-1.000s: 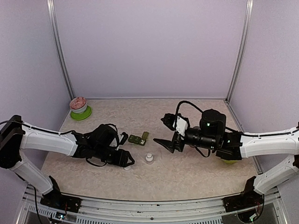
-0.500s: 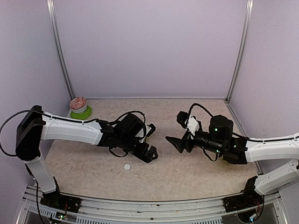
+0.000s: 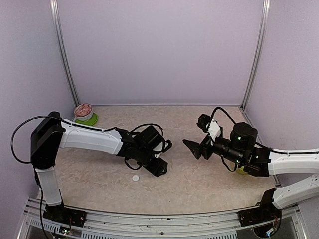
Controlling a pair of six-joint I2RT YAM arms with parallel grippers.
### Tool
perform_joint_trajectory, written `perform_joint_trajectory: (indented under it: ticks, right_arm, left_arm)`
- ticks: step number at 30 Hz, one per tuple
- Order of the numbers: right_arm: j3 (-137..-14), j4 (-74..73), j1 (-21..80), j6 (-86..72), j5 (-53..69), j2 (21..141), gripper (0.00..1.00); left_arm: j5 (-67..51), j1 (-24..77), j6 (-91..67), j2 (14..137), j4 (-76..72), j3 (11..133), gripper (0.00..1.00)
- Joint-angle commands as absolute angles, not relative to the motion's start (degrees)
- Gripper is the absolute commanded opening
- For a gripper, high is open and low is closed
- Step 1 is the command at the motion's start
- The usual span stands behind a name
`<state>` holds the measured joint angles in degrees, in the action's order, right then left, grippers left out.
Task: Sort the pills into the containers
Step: Pick up the pill bottle from the center of the board.
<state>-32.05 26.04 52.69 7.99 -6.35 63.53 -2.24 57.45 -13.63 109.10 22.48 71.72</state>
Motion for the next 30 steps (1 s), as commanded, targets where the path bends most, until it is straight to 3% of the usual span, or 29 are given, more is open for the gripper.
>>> perform_joint_trajectory:
  ticks: [1,7,9,14,20,30]
  right_arm:
    - [-31.1,27.4,52.1,7.5,-6.9,63.8,0.88]
    - [-31.1,27.4,52.0,7.8,-6.7,64.1,0.88]
    - [-31.2,27.5,52.1,8.0,-6.5,64.2,0.88]
    - [-31.4,27.9,52.1,8.3,-5.6,65.0,0.87]
    - [-31.3,28.5,52.0,9.2,-4.2,65.7,0.88]
    - [-26.6,37.8,51.2,8.7,14.5,65.7,0.92]
  left_arm:
    - [-2.4,57.6,-12.1,111.1,24.1,74.1,0.66]
    - [-2.5,57.5,-11.7,111.7,25.0,74.5,0.54]
    - [-2.6,57.4,-11.6,111.8,25.1,74.6,0.43]
    - [-3.1,57.2,-11.4,112.1,25.0,75.0,0.34]
    - [-4.6,57.1,-10.5,112.0,24.5,75.2,0.14]
    - [-14.4,56.8,-5.8,103.0,16.6,72.5,0.13]
